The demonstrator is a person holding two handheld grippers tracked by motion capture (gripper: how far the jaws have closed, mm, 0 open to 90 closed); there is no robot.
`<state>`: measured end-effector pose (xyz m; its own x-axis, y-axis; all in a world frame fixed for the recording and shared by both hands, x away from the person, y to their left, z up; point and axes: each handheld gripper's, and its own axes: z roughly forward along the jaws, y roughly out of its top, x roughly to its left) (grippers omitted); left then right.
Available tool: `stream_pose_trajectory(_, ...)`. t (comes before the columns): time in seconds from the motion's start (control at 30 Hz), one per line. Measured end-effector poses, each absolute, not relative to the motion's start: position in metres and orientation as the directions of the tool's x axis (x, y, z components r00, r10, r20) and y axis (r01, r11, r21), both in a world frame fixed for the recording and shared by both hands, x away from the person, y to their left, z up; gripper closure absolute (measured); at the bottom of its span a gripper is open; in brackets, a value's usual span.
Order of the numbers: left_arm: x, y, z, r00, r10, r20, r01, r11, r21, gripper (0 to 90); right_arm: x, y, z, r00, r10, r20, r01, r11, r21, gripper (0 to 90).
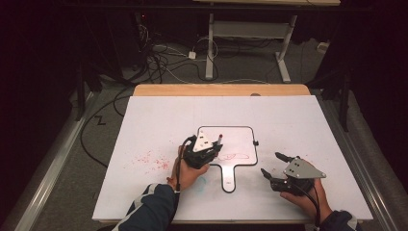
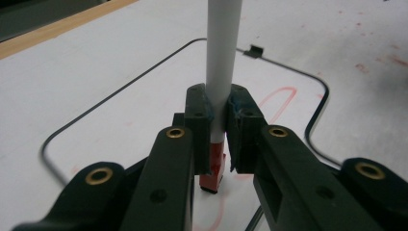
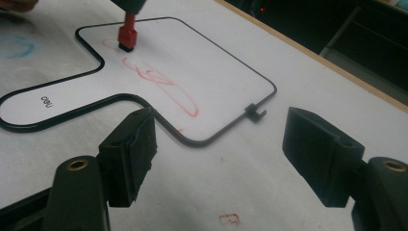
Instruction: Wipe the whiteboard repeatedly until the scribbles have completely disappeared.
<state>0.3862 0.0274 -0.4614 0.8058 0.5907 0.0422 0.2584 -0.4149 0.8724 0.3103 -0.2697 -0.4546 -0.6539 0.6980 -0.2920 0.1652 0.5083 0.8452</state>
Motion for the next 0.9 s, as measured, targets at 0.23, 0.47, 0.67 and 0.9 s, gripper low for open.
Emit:
stream_pose_trajectory(0.23, 0.388, -0.003, -0.463, 0.825, 0.563, 0.037, 0.236, -0.404, 0.884, 79.0, 0.311, -0.269, -0.458, -0.666, 0.688, -0.286, 0.173, 0.516, 0.839, 28.2)
stream_pose_trajectory(0.47, 0.391, 0.005, -0.462, 0.814, 0.578, 0.063, 0.234, -0.425, 0.874, 79.0, 0.31, -0.269, -0.458, -0.668, 0.688, -0.285, 0.171, 0.515, 0.84, 28.2)
stream_pose_trajectory(0.67, 0.388, 0.038, -0.461, 0.796, 0.602, 0.054, 0.263, -0.425, 0.866, 79.0, 0.311, -0.27, -0.458, -0.667, 0.689, -0.285, 0.176, 0.517, 0.838, 28.2)
stream_pose_trajectory(0.9, 0.378, 0.069, -0.46, 0.786, 0.614, 0.073, 0.268, -0.445, 0.854, 78.9, 0.312, -0.269, -0.459, -0.661, 0.694, -0.286, 0.183, 0.519, 0.835, 28.1)
